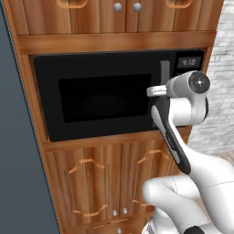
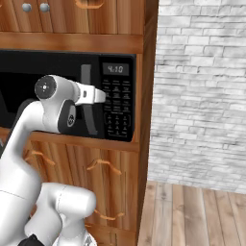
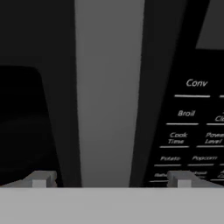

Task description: Pick the marshmallow from the counter and place it in the microwave. Then turn on the microwave.

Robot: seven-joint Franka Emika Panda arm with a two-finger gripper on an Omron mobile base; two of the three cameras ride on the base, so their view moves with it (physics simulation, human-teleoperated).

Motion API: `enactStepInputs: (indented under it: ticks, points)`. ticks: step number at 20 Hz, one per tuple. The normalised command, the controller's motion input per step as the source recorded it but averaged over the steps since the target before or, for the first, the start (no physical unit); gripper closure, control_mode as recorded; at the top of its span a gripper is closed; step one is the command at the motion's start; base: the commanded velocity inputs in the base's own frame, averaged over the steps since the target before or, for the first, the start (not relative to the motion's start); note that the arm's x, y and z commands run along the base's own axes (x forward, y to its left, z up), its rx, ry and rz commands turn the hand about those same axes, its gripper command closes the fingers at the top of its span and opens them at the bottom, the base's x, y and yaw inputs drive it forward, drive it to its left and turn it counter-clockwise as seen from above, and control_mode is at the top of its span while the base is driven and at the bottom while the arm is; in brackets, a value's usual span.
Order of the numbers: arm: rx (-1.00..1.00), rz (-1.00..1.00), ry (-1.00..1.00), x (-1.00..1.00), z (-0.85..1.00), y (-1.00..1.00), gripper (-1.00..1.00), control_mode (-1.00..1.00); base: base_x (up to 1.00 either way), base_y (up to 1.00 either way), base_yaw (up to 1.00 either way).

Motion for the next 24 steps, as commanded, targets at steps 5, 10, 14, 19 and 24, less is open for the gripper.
enactStepInputs:
  ticks: [5, 10, 14, 19, 24]
  points:
    - [0.0, -0.02, -0.12, 0.0, 0.06, 0.03, -1.0, -1.0, 0.0, 0.0, 0.0]
    - [0.0, -0.03, -0.12, 0.0, 0.05, 0.0, -1.0, -1.0, 0.0, 0.0, 0.0]
    - [0.0, -0.01, -0.12, 0.0, 0.04, 0.0, -1.0, -1.0, 0.0, 0.0, 0.0]
    - [0.0, 0.0, -0.13, 0.0, 0.05, 0.0, -1.0, -1.0, 0.0, 0.0, 0.0]
    - [0.0, 0.0, -0.15, 0.0, 0.07, 0.0, -1.0, -1.0, 0.0, 0.0, 0.0]
